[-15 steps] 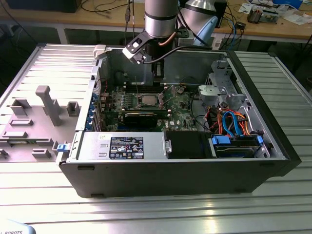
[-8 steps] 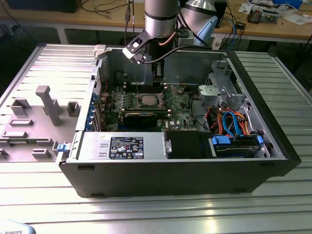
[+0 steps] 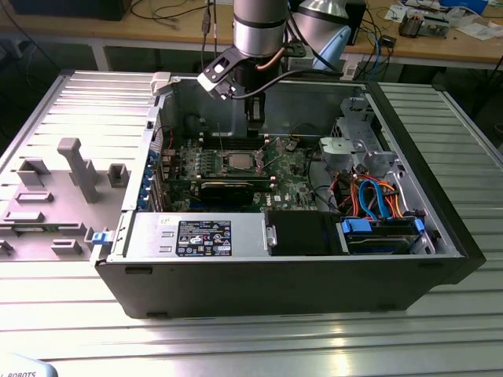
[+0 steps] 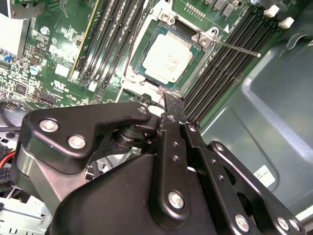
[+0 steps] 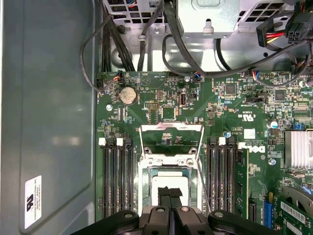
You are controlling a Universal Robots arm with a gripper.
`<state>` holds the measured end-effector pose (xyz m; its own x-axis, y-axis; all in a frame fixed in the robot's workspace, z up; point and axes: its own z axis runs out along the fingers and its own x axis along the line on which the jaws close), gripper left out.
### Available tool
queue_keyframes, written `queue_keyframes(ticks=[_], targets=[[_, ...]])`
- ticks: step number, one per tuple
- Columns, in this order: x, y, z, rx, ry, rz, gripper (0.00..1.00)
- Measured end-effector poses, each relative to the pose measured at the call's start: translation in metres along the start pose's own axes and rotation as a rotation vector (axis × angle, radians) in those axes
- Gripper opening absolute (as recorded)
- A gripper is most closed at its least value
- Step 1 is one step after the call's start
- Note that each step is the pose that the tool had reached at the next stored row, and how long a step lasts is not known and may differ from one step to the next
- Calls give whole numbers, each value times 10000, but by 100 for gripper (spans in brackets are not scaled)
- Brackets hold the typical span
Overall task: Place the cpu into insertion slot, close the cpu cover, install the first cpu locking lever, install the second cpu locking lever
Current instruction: 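Close the cpu cover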
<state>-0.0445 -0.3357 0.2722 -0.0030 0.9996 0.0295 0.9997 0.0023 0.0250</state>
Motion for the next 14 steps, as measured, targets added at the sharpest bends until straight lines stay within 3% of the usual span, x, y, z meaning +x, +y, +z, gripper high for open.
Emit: queue_keyframes(ticks=[14], targets=[[-1,27,-2,1,-3,0,11]])
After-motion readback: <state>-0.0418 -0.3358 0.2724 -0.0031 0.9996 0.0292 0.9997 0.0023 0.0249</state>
